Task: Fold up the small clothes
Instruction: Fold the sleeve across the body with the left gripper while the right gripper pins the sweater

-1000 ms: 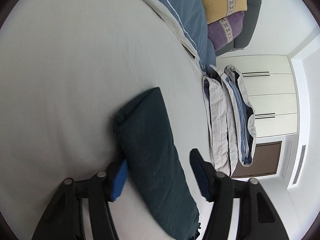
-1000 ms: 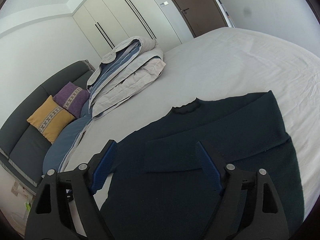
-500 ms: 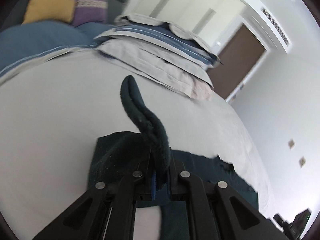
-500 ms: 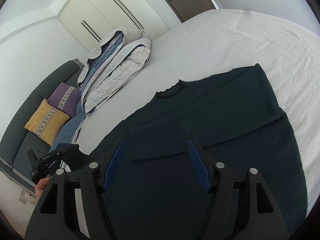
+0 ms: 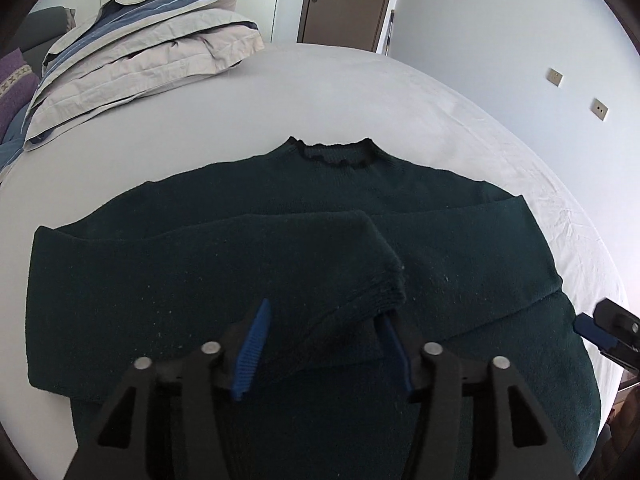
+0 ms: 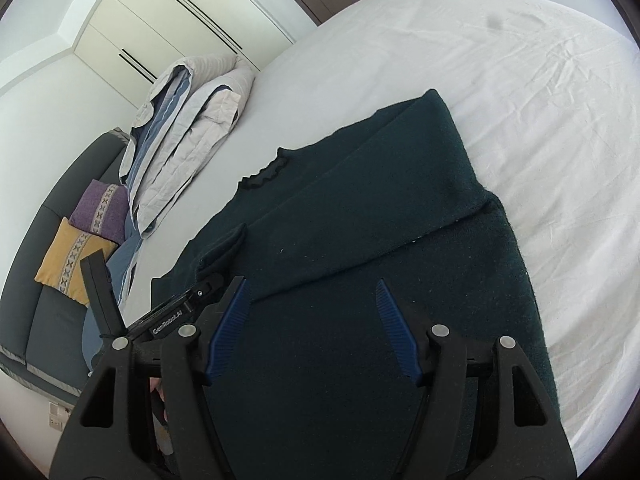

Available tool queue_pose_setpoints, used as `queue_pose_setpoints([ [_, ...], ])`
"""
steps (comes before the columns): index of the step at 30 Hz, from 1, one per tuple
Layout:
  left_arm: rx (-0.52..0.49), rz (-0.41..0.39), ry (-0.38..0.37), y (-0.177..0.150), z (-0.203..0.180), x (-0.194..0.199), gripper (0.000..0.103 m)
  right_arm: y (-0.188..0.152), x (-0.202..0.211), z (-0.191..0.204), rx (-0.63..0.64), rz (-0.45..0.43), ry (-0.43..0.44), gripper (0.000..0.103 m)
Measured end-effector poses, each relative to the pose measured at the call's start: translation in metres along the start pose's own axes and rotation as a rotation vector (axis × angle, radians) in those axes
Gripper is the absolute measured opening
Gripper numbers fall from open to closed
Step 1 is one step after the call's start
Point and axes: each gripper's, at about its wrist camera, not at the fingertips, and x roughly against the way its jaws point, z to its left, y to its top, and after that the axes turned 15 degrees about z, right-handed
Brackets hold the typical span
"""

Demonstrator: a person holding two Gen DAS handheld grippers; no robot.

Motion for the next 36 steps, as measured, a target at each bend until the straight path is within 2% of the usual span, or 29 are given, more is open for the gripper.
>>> queue_pose_setpoints([
  [2,0.011,-0.02,-0.035,-0.01,0.01,0.015,0.067,0.009,-0.009,0.002,-0.001,0.014,0.021,0.064],
  [4,0.038,-0.044,-0.068,-0.019,0.022,0.031,0.079,0.022,-0.024,0.011,0.017,0.045,0.063,0.065],
  [8,0.078,-0.082,-0.116,-0.039,0.045,0.056,0.079,0.046,-0.061,0.043,0.062,0.151,0.11,0.065],
  [12,0.178,-0.112,-0.158,-0.055,0.086,0.074,0.078,0.064,-0.105,0.076,0.1,0.239,0.079,0.064],
  [15,0.242,-0.13,-0.155,-0.062,0.118,0.082,0.077,0.071,-0.134,0.094,0.106,0.297,0.038,0.064],
  [17,0.279,-0.137,-0.148,-0.065,0.138,0.085,0.074,0.073,-0.153,0.102,0.112,0.349,0.008,0.057],
  [18,0.302,-0.14,-0.151,-0.067,0.148,0.087,0.072,0.073,-0.162,0.104,0.115,0.368,-0.014,0.05],
  [20,0.341,-0.148,-0.164,-0.071,0.165,0.089,0.072,0.07,-0.177,0.11,0.137,0.39,-0.055,0.043],
  [21,0.356,-0.152,-0.167,-0.073,0.171,0.089,0.071,0.069,-0.182,0.113,0.15,0.389,-0.07,0.036],
  [23,0.383,-0.158,-0.169,-0.076,0.182,0.09,0.07,0.068,-0.186,0.119,0.178,0.377,-0.091,0.03],
  [24,0.397,-0.161,-0.178,-0.077,0.187,0.091,0.069,0.069,-0.187,0.122,0.194,0.375,-0.102,0.016],
  [25,0.413,-0.163,-0.186,-0.078,0.192,0.092,0.069,0.07,-0.186,0.124,0.21,0.369,-0.115,0.009],
  [26,0.426,-0.165,-0.191,-0.079,0.197,0.092,0.069,0.07,-0.185,0.127,0.227,0.365,-0.119,0.007],
  [31,0.465,-0.179,-0.194,-0.077,0.215,0.096,0.069,0.076,-0.158,0.129,0.288,0.318,-0.143,0.006],
  [36,0.473,-0.165,-0.188,-0.063,0.223,0.092,0.069,0.092,-0.129,0.109,0.289,0.306,-0.176,0.006],
])
